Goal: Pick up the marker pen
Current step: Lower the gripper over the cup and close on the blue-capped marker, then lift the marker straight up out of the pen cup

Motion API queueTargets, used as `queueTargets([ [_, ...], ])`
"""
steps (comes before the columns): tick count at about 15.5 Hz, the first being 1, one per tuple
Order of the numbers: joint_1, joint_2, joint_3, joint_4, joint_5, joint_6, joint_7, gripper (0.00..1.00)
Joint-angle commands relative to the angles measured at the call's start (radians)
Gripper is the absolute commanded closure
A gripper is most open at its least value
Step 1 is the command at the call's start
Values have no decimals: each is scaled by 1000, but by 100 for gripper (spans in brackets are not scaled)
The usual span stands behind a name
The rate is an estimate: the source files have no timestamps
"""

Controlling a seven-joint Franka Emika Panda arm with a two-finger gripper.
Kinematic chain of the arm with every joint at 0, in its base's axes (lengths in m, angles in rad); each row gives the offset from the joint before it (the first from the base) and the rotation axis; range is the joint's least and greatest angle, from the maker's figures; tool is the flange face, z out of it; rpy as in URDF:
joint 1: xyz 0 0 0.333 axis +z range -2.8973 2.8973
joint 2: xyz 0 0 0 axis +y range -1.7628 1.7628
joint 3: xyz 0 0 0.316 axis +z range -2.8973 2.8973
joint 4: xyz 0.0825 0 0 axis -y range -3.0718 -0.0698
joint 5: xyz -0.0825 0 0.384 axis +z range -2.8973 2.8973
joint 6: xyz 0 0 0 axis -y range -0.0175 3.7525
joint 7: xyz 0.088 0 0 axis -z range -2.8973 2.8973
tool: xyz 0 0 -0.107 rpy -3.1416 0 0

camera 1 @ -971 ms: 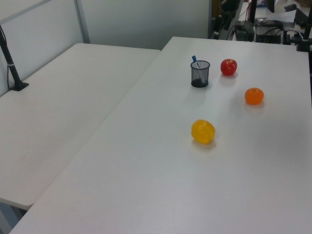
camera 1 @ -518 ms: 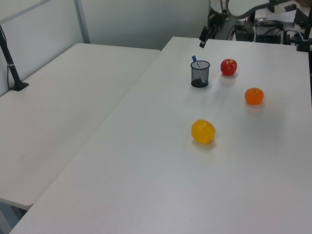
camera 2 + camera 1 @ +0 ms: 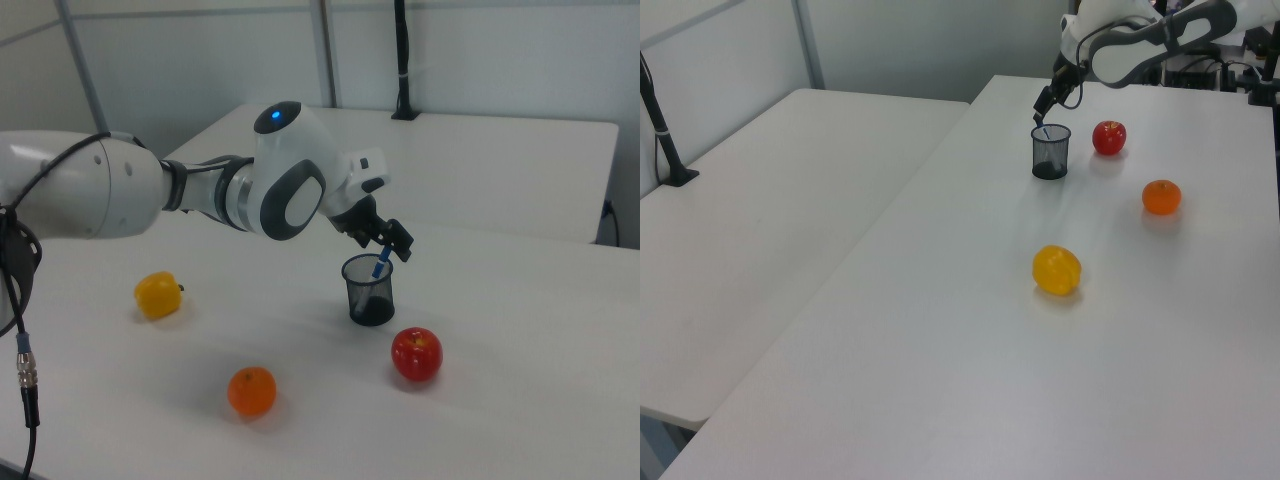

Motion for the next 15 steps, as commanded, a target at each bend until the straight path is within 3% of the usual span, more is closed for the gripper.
queueTargets([
  [1, 4, 17, -4, -2, -3, 51, 25, 16],
  [10, 16, 23, -3, -5, -2, 90, 91, 64],
  [15, 19, 23, 1, -10, 0, 90, 91, 74],
])
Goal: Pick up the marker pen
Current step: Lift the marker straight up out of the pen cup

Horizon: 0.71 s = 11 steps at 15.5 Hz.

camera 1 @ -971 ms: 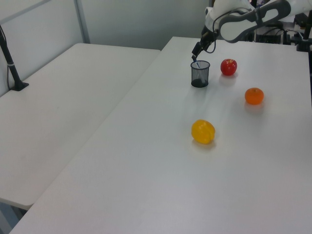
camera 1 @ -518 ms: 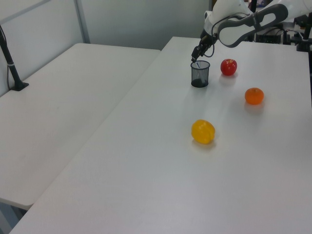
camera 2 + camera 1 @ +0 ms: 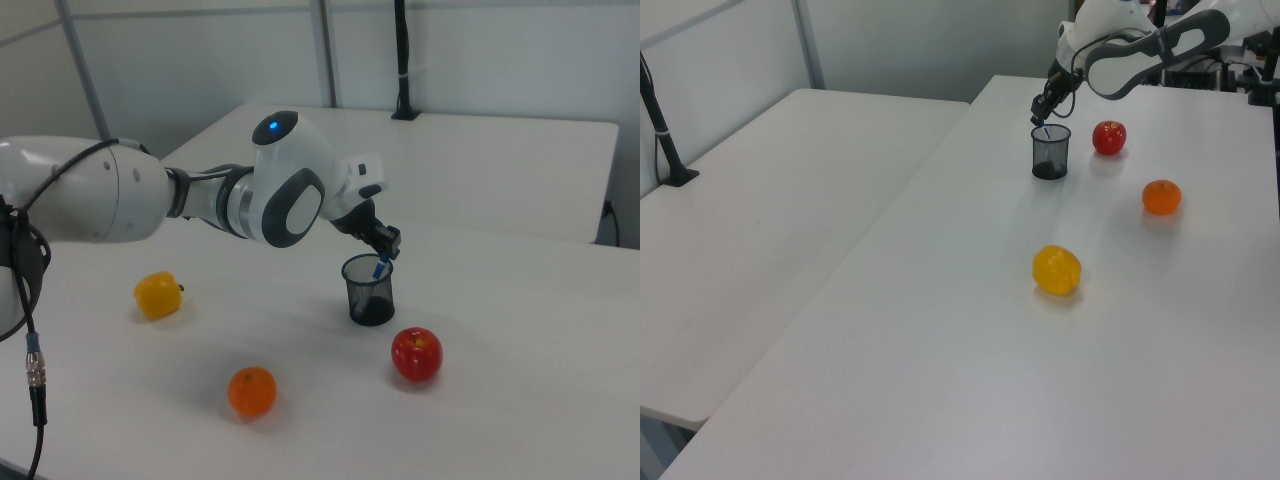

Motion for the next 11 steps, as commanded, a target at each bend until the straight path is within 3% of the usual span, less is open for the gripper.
queueTargets([
  [1, 10, -2, -2, -11, -1, 22, 24, 78],
  [3, 12, -4, -1, -9, -1, 22, 37, 84],
  [11, 24, -62, 1, -4, 1, 16, 66, 93],
])
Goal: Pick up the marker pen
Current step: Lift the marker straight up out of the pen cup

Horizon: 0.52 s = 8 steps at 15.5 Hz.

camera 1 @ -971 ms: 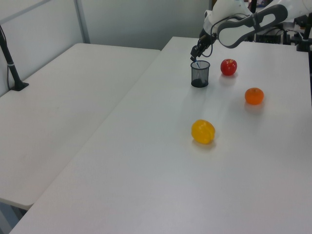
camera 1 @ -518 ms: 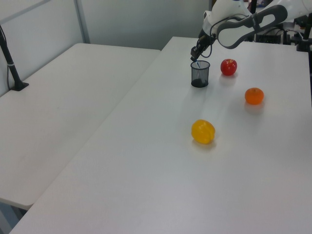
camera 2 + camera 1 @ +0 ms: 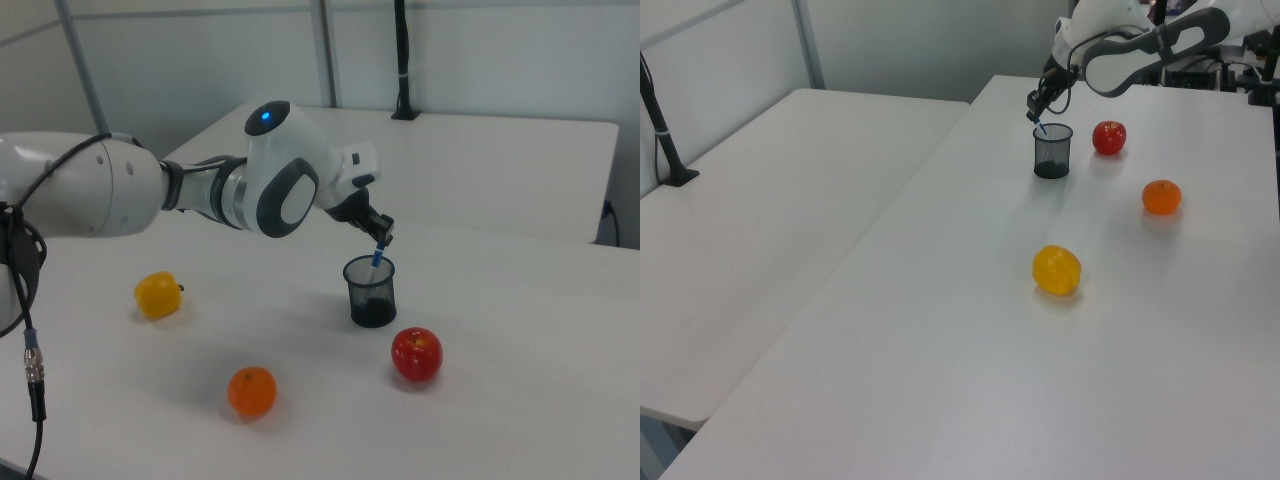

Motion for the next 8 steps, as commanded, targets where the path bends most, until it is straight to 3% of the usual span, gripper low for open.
queueTargets([
  [1, 11, -69, -5, -23, 1, 15, 23, 93],
  [8, 13, -186, -3, -16, 1, 8, 21, 93],
])
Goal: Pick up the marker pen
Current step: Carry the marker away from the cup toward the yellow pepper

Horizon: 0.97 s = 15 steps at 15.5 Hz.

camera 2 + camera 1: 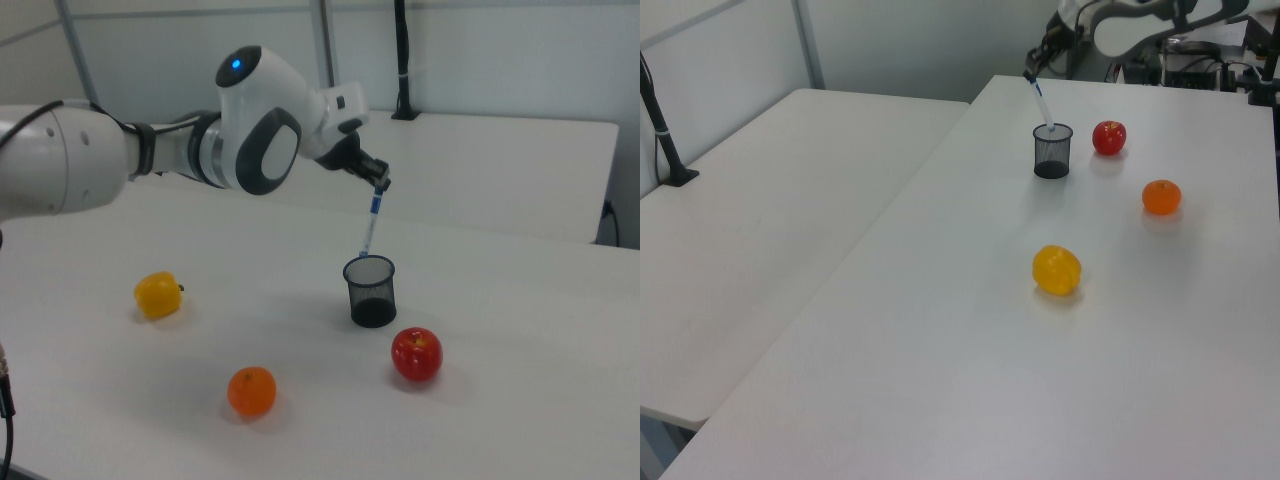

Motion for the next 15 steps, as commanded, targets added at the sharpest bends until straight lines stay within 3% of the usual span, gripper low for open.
queueTargets([
  [1, 13, -86, 0, -38, 1, 2, 18, 93],
  [6, 90, -131, 1, -35, -1, -200, 15, 92],
  [12, 222, -177, 1, -36, -1, -623, 15, 92],
  [15, 285, -188, 3, -43, 4, -755, 19, 92],
])
